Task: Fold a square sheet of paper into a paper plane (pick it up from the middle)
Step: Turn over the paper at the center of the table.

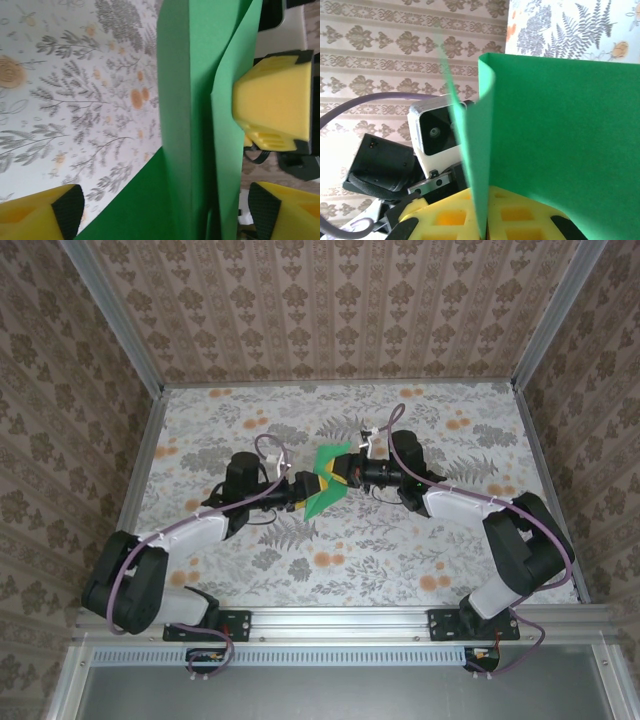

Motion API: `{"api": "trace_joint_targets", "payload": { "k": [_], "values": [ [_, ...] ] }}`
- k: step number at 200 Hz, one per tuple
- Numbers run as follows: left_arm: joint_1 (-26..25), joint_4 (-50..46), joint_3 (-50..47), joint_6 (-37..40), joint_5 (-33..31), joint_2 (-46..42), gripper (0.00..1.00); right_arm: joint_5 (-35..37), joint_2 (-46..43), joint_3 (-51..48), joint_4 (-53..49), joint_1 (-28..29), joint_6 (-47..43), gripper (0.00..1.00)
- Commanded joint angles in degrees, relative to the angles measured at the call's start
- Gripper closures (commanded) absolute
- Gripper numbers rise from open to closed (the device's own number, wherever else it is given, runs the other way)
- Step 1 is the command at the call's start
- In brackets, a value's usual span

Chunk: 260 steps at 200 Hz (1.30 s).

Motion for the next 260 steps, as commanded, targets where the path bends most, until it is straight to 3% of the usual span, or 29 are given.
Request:
{"api": "trace_joint_targets", "payload": {
  "k": [1, 47, 123, 140, 159, 181, 201, 221, 260],
  "values": [
    [-0.14, 9.81, -1.36, -4.74, 3.21, 0.99, 0.21, -2.55, 0.57, 0.32, 3.56, 0.00, 2.15, 0.90],
    [-0.14, 10.97, -1.76, -4.26, 2.76, 1.41, 0.51, -2.63, 0.69, -0.42, 1.70, -0.12, 0.96, 0.89],
    [0.02, 12.39, -2.27, -3.69, 2.80, 0.13, 0.75, -1.91, 1.18, -0.73, -2.03, -1.01, -1.32, 0.82],
    [0.03, 12.19, -2.53, -2.92, 2.49, 0.16, 0.82, -1.08, 0.48, -0.73, -3.63, -1.37, -1.55, 0.77],
    [0.16, 9.61, -2.38, -0.89, 1.79, -0.44, 0.87, 0.42, -0.99, -0.81, -6.65, -1.88, -2.80, 0.65],
    [0.39, -1.07, -0.67, 5.02, -0.71, -2.39, 0.90, 5.51, -5.30, -0.88, -16.06, -2.62, -7.94, 0.50],
    [0.07, -21.78, 4.10, 15.38, -8.54, -5.30, 0.90, 14.53, -9.94, -0.41, -29.20, -2.90, -15.15, 0.44],
    [-2.00, -44.05, 12.15, 25.03, -24.00, -6.44, 0.90, 22.59, -14.50, -0.37, -38.67, -2.89, -20.15, 0.40],
    [-7.26, -64.59, 23.32, 29.63, -49.70, -1.62, 0.89, 32.19, -20.21, -3.26, -45.68, -2.90, -23.47, 0.31]
  ]
}}
